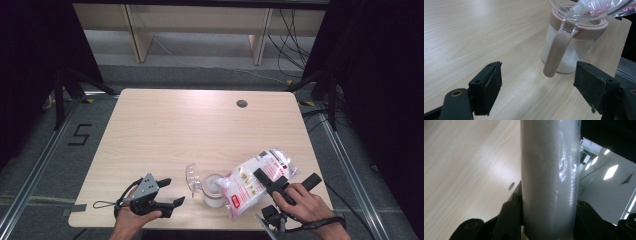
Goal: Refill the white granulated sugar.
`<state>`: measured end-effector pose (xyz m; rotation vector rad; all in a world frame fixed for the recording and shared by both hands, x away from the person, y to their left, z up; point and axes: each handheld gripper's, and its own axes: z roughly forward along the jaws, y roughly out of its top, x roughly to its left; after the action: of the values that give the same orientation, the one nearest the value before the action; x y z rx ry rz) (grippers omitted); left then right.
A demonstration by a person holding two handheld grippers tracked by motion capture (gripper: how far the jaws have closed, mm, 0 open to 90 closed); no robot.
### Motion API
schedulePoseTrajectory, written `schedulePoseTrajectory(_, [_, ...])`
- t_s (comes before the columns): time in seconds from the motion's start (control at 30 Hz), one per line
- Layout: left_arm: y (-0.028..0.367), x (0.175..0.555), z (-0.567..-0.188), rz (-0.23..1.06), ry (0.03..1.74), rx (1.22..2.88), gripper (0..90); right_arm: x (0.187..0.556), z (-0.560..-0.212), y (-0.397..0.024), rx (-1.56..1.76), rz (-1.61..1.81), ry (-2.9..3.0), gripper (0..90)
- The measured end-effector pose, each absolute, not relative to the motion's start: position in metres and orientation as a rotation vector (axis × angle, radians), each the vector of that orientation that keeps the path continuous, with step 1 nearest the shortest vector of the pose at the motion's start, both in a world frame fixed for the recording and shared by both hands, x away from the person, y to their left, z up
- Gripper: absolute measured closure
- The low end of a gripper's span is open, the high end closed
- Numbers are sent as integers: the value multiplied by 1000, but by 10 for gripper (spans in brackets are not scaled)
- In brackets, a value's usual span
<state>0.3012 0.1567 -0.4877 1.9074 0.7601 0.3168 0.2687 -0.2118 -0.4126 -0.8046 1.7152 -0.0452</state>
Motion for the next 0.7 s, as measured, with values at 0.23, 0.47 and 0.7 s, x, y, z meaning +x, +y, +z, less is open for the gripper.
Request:
schedulePoseTrajectory(0.23, [156,301,-488,308,765,1901,217,269,-413,-212,-804,-47,1718,721])
schedulePoseTrajectory(0.47, [156,301,-489,305,772,1898,217,269,-413,-212,-801,-45,1722,734])
schedulePoseTrajectory(0.7, [156,300,-488,307,780,1901,217,269,-413,-212,-802,-41,1719,742])
